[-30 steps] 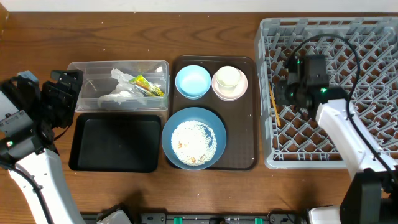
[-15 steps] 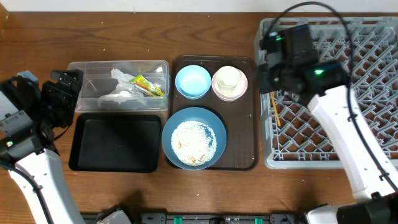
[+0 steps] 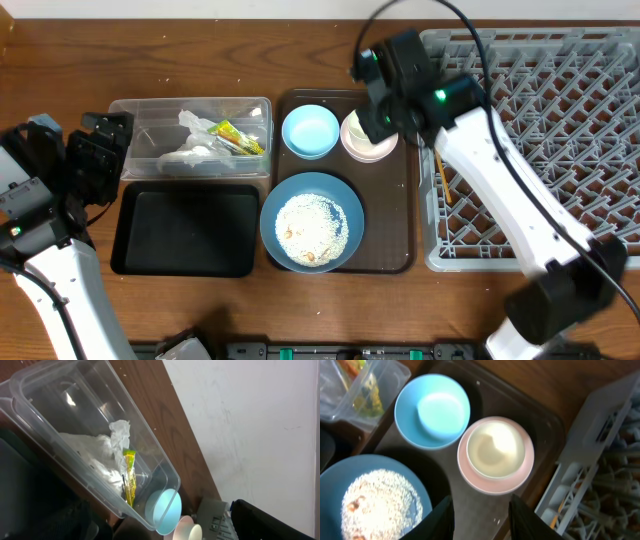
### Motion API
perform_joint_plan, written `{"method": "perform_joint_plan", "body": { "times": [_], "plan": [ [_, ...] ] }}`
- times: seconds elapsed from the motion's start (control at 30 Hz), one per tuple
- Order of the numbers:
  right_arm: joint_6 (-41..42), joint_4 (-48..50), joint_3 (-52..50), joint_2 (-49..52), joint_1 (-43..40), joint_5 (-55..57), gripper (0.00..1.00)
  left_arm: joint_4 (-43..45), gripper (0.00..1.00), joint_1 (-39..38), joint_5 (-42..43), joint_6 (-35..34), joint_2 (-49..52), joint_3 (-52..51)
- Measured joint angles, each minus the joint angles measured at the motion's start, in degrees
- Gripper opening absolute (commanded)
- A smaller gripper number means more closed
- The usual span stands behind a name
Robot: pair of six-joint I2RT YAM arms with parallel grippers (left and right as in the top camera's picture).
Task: Sort waste into correct bins and load items into the dishwasher rack
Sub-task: 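Move the right gripper to the white cup in the pink bowl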
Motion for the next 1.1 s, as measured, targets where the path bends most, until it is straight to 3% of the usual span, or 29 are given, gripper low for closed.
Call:
{"method": "perform_joint_plan", "body": {
  "times": [0.1, 0.2, 0.3, 0.37, 0.47, 1.1],
  "plan": [
    [-0.35, -4.68, 8.22, 5.57, 0.00, 0.02, 0.45, 0.00, 0.91, 0.00, 0.00, 0.00, 0.00, 0.00],
    [-0.87, -7.87, 13.70, 10.10, -0.02, 0.02, 0.46, 0.02, 0.91, 0.00, -0.02, 0.00, 0.00, -0.02],
    [-1.07, -8.37, 14.73, 13.29, -0.02, 0.02, 0.34, 0.02, 0.91, 0.00, -0.02, 0.00, 0.00, 0.00],
    [-1.46, -8.52, 14.73, 14.62, 0.00, -0.02, 0.26, 0.02, 0.91, 0.00, -0.02, 0.00, 0.00, 0.00],
    [-1.25, -8.63, 14.73, 16.48, 0.02, -0.04, 0.23, 0.02, 0.91, 0.00, -0.02, 0.00, 0.00, -0.02],
    [2.25, 4.26, 2.78, 17.31, 2.89, -1.03, 0.24, 0.02, 0.91, 0.00, 0.00, 0.00, 0.00, 0.00]
  ]
}}
